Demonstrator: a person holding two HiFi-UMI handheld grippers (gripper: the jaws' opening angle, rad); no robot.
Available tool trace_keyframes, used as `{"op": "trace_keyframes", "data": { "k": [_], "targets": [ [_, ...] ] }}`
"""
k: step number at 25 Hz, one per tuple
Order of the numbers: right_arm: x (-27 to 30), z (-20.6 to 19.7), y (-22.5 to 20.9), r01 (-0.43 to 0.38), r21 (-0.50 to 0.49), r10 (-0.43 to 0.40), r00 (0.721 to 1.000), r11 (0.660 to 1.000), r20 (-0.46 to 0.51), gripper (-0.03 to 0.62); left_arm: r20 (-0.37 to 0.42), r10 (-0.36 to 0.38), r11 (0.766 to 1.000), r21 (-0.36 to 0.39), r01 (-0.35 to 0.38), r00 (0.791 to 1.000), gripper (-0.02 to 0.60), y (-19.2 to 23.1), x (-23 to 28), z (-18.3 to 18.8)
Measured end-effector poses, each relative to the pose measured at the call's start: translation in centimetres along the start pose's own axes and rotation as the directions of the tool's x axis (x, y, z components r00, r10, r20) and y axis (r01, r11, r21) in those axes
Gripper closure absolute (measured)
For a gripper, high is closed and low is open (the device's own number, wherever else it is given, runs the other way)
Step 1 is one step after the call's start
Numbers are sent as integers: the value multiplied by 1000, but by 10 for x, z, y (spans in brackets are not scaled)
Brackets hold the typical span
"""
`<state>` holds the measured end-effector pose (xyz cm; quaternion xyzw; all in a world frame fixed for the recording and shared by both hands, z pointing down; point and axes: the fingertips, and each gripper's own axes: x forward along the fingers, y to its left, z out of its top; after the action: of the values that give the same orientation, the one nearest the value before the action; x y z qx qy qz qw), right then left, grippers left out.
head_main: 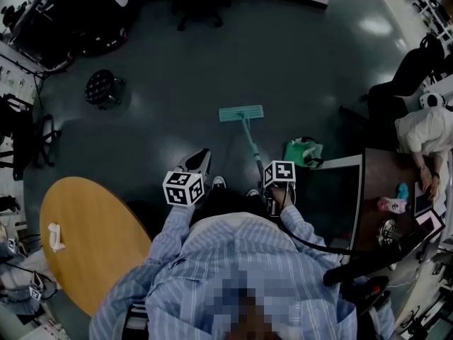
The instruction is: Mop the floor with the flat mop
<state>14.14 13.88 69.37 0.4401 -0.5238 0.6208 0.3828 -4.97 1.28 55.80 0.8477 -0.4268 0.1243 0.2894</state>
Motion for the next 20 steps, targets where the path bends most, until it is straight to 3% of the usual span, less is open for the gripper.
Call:
{"op": "trace_keyframes", "data": {
  "k": [10,20],
  "targets": [
    [0,14,11,41,12,-41,998,999,41,474,-6,-10,1000,-8,10,1000,561,21,-2,4],
    [9,67,34,65,39,-68,995,997,79,476,-16,-70,997,7,71,997,561,51,12,28]
  ]
}}
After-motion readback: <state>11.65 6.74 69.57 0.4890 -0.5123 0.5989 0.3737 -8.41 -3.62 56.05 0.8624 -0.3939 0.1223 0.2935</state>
